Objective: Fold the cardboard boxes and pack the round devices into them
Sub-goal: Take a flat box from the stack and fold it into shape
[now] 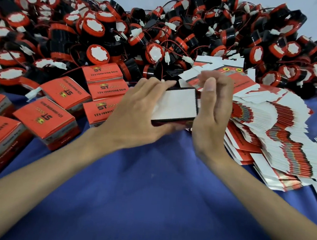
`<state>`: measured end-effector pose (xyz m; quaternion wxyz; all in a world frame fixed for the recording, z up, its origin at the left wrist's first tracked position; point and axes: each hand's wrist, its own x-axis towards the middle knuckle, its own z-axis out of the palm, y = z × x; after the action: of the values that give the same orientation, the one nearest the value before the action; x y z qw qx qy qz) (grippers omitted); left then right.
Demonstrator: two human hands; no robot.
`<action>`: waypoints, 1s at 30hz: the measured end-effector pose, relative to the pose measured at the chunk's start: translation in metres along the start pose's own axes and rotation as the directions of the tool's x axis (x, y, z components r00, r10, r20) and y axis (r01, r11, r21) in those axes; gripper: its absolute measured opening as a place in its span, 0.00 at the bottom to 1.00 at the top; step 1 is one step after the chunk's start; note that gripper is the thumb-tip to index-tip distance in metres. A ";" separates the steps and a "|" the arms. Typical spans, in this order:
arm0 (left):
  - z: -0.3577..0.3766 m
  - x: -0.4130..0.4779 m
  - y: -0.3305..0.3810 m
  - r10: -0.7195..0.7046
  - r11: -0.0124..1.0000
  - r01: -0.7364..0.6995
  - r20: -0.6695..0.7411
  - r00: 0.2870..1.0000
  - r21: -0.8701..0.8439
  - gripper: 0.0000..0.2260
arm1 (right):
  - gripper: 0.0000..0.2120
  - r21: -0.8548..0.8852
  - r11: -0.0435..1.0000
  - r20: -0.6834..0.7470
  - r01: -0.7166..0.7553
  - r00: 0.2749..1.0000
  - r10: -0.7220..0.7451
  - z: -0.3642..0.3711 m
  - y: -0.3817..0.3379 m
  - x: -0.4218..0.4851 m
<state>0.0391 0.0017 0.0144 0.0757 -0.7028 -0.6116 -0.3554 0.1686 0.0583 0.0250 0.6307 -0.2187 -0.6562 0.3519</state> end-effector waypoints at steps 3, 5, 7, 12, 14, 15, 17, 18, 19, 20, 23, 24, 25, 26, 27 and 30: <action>0.002 -0.001 0.008 -0.322 0.813 0.222 -0.099 0.942 -0.538 0.21 | 0.14 -0.080 0.996 -0.048 -0.041 0.998 0.038 0.000 0.003 -0.006; 0.009 -0.001 0.009 -0.505 0.405 0.202 -0.034 0.862 -0.892 0.19 | 0.20 -0.135 0.985 -0.054 -0.112 0.993 0.105 0.001 0.005 -0.012; 0.018 -0.007 0.014 -0.471 0.303 0.170 0.008 0.882 -0.938 0.25 | 0.25 -0.090 0.978 0.064 -0.188 0.979 0.194 0.001 0.009 -0.018; 0.018 -0.011 0.009 -0.476 0.406 0.261 0.040 0.878 -0.876 0.30 | 0.20 -0.036 0.984 0.307 -0.175 0.935 0.177 -0.004 0.012 -0.007; 0.013 -0.006 0.003 -0.553 0.497 0.297 -0.035 0.832 -0.815 0.37 | 0.20 -0.156 0.987 0.389 -0.036 0.916 0.095 -0.007 0.016 -0.002; 0.013 -0.006 0.001 -0.559 0.542 0.321 -0.048 0.828 -0.776 0.38 | 0.18 -0.097 0.993 0.402 -0.064 0.910 0.098 -0.006 0.015 0.000; 0.020 -0.008 0.003 -0.556 0.638 0.407 -0.026 0.831 -0.654 0.37 | 0.14 0.113 0.973 0.257 -0.202 0.952 0.168 -0.005 0.018 0.007; 0.024 -0.011 0.005 -0.560 0.670 0.451 -0.003 0.828 -0.589 0.36 | 0.10 0.226 0.928 0.135 -0.295 0.953 0.270 -0.004 0.021 0.015; 0.027 -0.012 0.006 -0.580 0.683 0.490 0.006 0.815 -0.542 0.33 | 0.08 0.364 0.839 0.052 -0.405 0.908 0.416 -0.003 0.024 0.025; 0.029 -0.013 0.005 -0.605 0.677 0.516 0.002 0.796 -0.525 0.30 | 0.08 0.488 0.708 0.062 -0.511 0.829 0.555 -0.001 0.029 0.036; 0.027 -0.014 0.004 -0.638 0.638 0.521 -0.011 0.770 -0.568 0.19 | 0.11 0.431 0.585 0.236 -0.687 0.712 0.662 0.018 0.043 0.069; 0.027 -0.015 0.004 -0.639 0.636 0.521 -0.010 0.769 -0.569 0.16 | 0.15 0.193 0.730 0.241 -0.656 0.753 0.613 0.027 0.050 0.080; 0.027 -0.016 0.003 -0.644 0.632 0.519 -0.016 0.765 -0.575 0.14 | 0.20 -0.202 0.863 0.280 -0.462 0.817 0.504 0.034 0.058 0.089; 0.028 -0.017 0.002 -0.655 0.619 0.517 -0.025 0.755 -0.591 0.13 | 0.26 -0.534 0.826 0.393 -0.179 0.813 0.430 0.039 0.066 0.095; 0.028 -0.017 0.002 -0.667 0.602 0.511 -0.035 0.744 -0.613 0.14 | 0.30 -0.714 0.697 0.492 0.059 0.750 0.441 0.044 0.074 0.098; 0.027 -0.016 0.001 -0.697 0.560 0.494 -0.055 0.715 -0.664 0.23 | 0.32 -0.804 0.525 0.555 0.279 0.668 0.495 0.049 0.092 0.091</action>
<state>0.0509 0.0031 -0.0148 -0.1842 -0.3693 -0.6466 -0.6415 0.0964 0.1761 0.0201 0.0955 -0.3783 -0.9165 0.0880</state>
